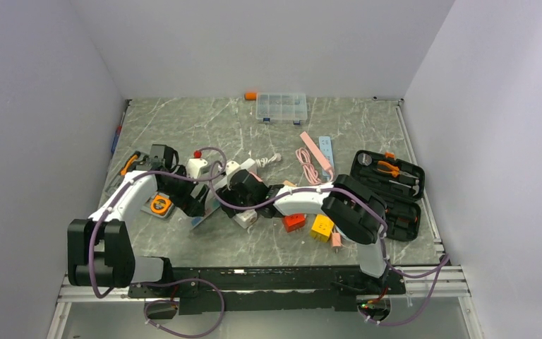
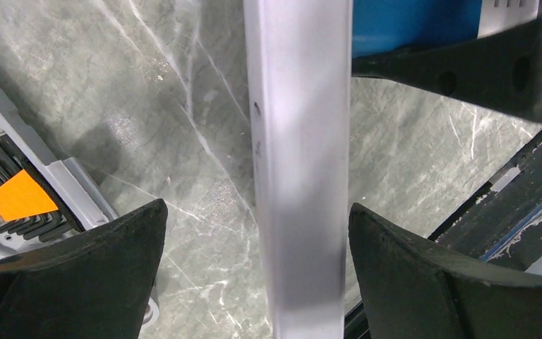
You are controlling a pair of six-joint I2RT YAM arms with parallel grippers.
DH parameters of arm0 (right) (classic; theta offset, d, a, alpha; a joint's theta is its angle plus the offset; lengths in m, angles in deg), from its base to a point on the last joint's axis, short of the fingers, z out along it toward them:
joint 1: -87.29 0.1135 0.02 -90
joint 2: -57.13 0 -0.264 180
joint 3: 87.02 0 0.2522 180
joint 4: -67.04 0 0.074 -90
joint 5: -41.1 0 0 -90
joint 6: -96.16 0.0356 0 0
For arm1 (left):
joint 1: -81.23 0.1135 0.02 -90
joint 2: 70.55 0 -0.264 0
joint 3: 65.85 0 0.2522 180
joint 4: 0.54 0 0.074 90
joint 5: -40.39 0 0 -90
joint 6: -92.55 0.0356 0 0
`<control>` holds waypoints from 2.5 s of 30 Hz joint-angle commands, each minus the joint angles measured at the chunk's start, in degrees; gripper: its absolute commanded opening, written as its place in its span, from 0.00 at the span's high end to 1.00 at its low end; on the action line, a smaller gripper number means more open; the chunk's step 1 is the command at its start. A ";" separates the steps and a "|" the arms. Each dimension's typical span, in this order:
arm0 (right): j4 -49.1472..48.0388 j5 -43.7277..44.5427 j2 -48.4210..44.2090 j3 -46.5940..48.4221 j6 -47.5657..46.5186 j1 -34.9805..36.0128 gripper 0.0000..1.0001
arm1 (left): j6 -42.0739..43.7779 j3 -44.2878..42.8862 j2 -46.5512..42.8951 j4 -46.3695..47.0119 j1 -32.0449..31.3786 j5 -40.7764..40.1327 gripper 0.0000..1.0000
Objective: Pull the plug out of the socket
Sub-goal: Remove the plug from the socket, then place the plug at the center of the board.
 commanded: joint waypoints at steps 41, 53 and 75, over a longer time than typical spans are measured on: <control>-8.48 -7.20 -5.95 3.70 5.70 -1.96 0.97 | -8.15 -8.18 10.67 14.05 -9.42 -23.07 1.00; -4.59 -6.38 -8.41 -1.18 3.23 1.93 0.99 | -6.37 -8.78 11.42 15.73 -11.93 -32.55 1.00; -3.24 -4.02 -10.60 -6.95 -5.31 5.63 0.00 | -1.17 -8.49 8.15 9.16 -11.93 -19.21 1.00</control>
